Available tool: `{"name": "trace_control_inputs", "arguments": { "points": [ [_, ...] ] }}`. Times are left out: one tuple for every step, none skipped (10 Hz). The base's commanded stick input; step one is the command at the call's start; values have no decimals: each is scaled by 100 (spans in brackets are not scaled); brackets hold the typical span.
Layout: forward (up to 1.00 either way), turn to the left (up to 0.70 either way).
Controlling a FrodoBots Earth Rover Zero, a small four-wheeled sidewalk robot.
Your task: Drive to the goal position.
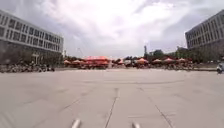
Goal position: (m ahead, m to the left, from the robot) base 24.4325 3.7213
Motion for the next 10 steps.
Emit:
{"name": "trace_control_inputs", "arguments": {
  "points": [
    [85, 0],
    [85, 0],
    [85, 0],
    [85, 0],
    [85, 0],
    [85, 0],
    [85, 0],
    [85, 0],
    [85, 0],
    [85, 0]
  ]
}}
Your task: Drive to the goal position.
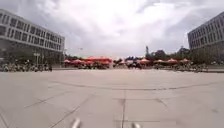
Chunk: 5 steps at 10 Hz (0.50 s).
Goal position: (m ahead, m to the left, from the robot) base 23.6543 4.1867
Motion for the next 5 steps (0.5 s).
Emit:
{"name": "trace_control_inputs", "arguments": {
  "points": [
    [85, 0],
    [85, 0],
    [85, 0],
    [85, 0],
    [85, 0]
  ]
}}
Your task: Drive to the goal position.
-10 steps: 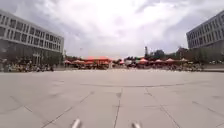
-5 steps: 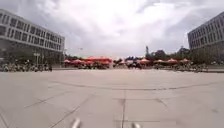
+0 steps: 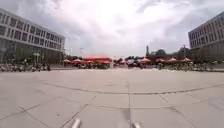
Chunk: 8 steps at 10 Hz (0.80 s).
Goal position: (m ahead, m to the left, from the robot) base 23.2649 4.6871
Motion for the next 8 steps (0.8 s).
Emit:
{"name": "trace_control_inputs", "arguments": {
  "points": [
    [85, 0],
    [85, 0],
    [85, -23],
    [85, -33],
    [85, -10],
    [85, 0],
    [85, 0],
    [85, 0]
  ]
}}
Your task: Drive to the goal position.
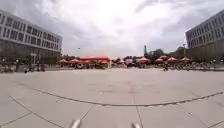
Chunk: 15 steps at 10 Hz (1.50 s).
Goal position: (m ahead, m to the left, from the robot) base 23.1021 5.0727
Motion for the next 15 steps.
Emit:
{"name": "trace_control_inputs", "arguments": {
  "points": [
    [85, 0],
    [85, 0],
    [85, 0],
    [85, 0],
    [85, 0],
    [85, 0],
    [85, 0],
    [85, 0],
    [85, 0],
    [85, 0],
    [85, -1],
    [85, -3],
    [85, -4],
    [85, -4],
    [85, -4]
  ]
}}
